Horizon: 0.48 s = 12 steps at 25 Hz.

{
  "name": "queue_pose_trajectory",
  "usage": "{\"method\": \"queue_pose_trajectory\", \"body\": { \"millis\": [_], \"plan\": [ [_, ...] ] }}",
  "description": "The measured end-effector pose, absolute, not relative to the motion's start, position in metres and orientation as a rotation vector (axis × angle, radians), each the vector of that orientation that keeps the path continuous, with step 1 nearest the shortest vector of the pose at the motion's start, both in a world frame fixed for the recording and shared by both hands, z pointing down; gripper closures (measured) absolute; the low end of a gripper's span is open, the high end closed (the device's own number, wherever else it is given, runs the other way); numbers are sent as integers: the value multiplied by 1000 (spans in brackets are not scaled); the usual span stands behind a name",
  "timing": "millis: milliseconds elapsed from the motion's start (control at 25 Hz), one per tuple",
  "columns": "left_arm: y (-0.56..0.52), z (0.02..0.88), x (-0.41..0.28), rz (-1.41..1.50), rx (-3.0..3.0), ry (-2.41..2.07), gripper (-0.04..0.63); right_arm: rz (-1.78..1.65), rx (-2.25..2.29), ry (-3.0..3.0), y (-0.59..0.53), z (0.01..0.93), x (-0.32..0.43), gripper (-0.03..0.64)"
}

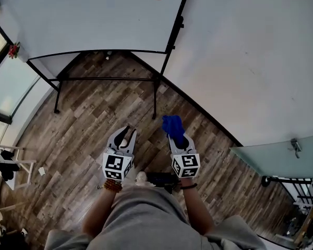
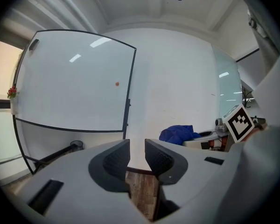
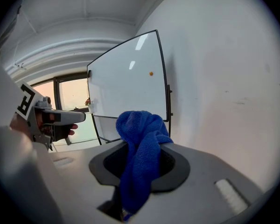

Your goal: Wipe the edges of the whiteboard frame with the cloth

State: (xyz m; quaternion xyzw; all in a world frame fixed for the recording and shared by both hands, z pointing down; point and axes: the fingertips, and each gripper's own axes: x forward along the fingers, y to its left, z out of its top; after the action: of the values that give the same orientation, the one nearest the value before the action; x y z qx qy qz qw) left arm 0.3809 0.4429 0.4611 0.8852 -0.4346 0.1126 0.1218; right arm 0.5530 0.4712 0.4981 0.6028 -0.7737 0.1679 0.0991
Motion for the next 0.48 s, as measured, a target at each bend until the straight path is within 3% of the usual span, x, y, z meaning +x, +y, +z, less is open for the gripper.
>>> {"method": "queue_pose_trajectory", "body": {
  "millis": [480],
  "plan": [
    [266, 433, 352, 247, 2638, -1214, 508, 504, 1849, -2235, 297, 486, 538, 499]
  ]
}}
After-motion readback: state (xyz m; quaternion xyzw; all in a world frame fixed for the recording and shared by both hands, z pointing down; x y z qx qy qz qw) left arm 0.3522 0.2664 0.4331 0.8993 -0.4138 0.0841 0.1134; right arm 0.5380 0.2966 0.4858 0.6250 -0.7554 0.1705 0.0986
